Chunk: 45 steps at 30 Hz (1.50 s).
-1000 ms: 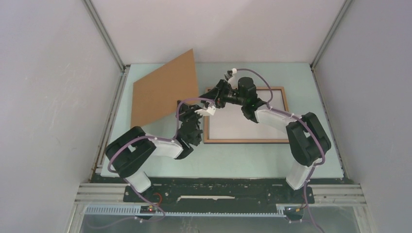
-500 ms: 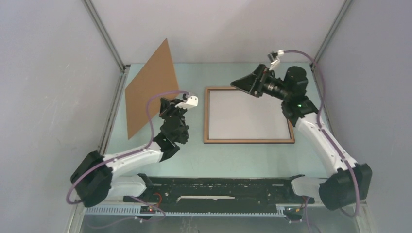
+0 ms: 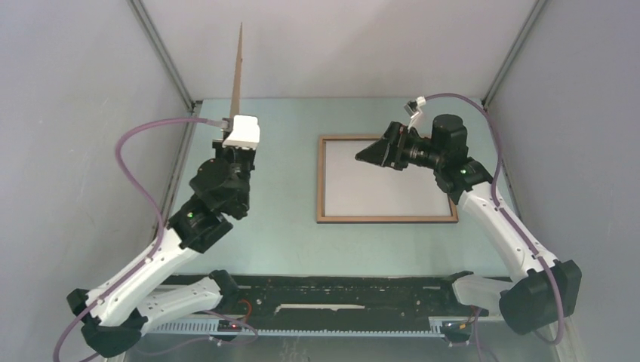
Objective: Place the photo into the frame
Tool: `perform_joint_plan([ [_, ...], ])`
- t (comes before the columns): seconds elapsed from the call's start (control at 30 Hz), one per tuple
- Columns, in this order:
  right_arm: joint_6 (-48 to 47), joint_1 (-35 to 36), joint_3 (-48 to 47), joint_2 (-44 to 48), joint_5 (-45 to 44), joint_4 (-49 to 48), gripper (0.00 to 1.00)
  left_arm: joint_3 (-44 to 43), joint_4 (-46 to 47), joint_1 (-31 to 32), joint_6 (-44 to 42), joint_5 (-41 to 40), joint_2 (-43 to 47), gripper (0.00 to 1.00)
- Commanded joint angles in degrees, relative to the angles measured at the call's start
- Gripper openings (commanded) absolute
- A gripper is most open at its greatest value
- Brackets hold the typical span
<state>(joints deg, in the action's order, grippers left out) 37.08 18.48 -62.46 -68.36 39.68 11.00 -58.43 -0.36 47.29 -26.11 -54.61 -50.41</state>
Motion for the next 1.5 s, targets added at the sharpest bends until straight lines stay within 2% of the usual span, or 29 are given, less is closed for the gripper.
perform_joint_plan([
  [0.0, -3.1, 2.0, 1.1, 0.4, -0.8, 0.3, 0.83, -9.0, -9.4, -0.1, 10.6, 7.3, 2.0, 0.00],
  [0.33, -3.0, 3.6, 4.5, 0.3, -1.6, -0.1, 0.83, -16.6, -12.7, -1.7, 23.9, 16.9, 2.0, 0.00],
  [0.47, -2.8, 4.5, 4.5, -0.8, -1.6, -0.6, 0.83, -21.9, -19.2, -2.4, 28.0, 18.1, -1.9, 0.00],
  [0.63, -2.5, 7.6, 4.4, -3.8, -2.7, -2.8, 0.83, -21.1, -23.0, -3.8, 32.4, 19.0, -3.1, 0.00],
  [0.8, -1.5, 12.6, 4.2, -7.8, -2.5, -9.6, 0.85, -22.6, -24.5, -5.1, 33.8, 22.3, -4.9, 0.00],
  [0.97, -1.0, 19.6, 0.7, -10.7, -10.3, -10.5, 0.87, -24.2, -24.5, -5.1, 34.1, 22.4, -7.1, 0.00],
  [1.0, -0.6, 20.8, 0.2, -11.1, -12.4, -10.5, 0.98, -24.5, -24.6, -5.1, 34.2, 22.1, -7.5, 0.00],
  [1.03, 0.0, 22.1, -0.3, -11.2, -15.5, -10.1, 0.99, -25.1, -24.9, -5.1, 34.5, 21.6, -8.0, 0.00],
  [1.33, 1.5, 37.8, -4.2, -7.4, -43.5, -7.4, 1.00, -27.6, -24.6, -5.0, 36.2, 17.6, -11.7, 0.00],
  [1.47, 0.1, 42.1, -7.7, -8.9, -46.7, -4.3, 1.00, -27.1, -21.3, -4.9, 34.3, 17.5, -11.6, 0.00],
])
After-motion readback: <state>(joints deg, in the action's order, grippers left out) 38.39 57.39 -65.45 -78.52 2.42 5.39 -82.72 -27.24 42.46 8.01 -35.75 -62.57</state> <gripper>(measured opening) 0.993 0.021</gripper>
